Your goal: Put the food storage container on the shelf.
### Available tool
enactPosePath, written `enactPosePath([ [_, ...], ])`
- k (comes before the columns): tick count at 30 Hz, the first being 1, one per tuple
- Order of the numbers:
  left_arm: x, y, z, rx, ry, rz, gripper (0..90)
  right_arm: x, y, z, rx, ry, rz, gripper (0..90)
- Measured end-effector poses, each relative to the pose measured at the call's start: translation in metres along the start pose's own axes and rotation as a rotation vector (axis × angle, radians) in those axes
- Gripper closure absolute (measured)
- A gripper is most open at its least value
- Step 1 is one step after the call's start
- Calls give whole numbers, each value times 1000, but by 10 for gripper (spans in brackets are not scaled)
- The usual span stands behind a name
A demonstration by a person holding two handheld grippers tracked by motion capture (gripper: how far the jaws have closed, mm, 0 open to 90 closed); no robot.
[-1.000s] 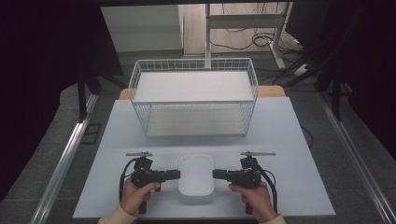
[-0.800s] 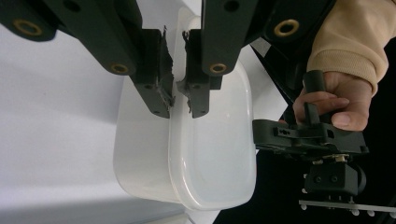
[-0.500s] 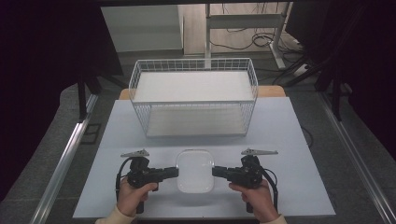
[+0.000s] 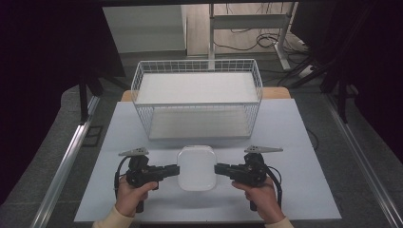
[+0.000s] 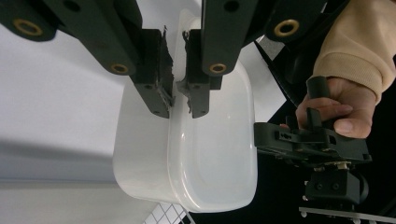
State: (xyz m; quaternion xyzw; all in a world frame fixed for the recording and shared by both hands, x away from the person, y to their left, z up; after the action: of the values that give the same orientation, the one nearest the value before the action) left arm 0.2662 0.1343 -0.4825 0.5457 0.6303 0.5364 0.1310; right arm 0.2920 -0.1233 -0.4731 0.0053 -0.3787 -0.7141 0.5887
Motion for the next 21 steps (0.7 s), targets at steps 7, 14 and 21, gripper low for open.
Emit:
enactPosePath([
  [7, 3, 15, 6, -10, 8, -18, 807, -1, 14, 5, 16, 3, -5, 807],
  [14, 11, 48, 8, -62, 18, -37, 807, 4, 42, 19, 61, 2, -39, 806],
  [21, 15, 68, 9, -80, 27, -53, 807, 8, 60, 27, 85, 5, -68, 807],
])
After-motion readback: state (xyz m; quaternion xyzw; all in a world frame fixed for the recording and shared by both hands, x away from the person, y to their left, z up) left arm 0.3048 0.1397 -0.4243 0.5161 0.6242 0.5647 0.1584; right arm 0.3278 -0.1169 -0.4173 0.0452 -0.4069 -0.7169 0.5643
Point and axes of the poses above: each handheld gripper's, and its own axes: x roughly backward along the jaws, y roughly out of its top, z roughly to its left, the point moved 5 cm from there along -x, roughly forward along the jaws, and after that the axes turned 15 degrees about -x, right-handed, at the moved point
